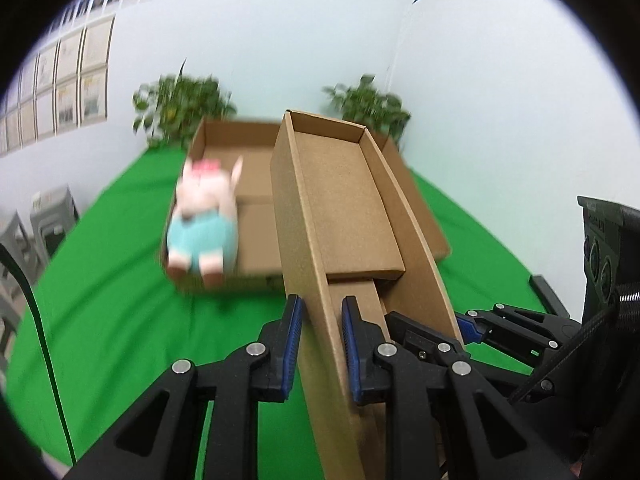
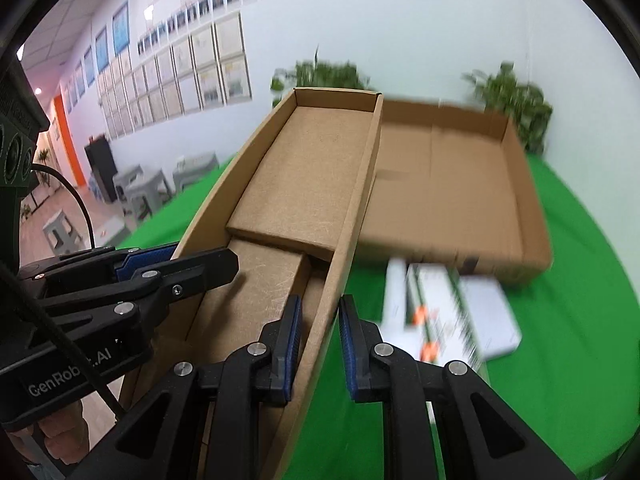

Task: Organize objects
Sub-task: 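Lift the narrow cardboard tray with the left tool over the large box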

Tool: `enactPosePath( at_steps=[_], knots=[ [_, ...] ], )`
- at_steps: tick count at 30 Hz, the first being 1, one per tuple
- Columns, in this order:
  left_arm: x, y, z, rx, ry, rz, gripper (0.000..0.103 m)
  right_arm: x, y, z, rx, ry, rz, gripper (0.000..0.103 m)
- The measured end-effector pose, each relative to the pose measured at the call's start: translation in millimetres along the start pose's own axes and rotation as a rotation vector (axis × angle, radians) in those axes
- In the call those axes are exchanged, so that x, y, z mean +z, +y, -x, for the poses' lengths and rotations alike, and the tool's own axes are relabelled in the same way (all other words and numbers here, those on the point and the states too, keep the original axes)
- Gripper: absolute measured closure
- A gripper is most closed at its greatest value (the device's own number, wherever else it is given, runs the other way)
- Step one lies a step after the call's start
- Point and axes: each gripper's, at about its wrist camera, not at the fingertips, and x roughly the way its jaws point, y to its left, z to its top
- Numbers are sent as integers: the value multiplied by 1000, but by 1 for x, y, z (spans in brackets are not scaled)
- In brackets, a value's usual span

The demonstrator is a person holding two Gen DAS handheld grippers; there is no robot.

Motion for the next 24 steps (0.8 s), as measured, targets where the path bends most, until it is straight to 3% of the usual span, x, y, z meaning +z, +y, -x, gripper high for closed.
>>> enactPosePath(
  at_steps=[9, 24],
  knots=[
    [73, -11, 17, -16, -138, -86, 84, 72, -9, 35, -48, -180, 12, 87],
    [189, -2, 25, 20, -283, -167, 84, 206, -7, 56, -50, -339, 38, 87]
  ],
)
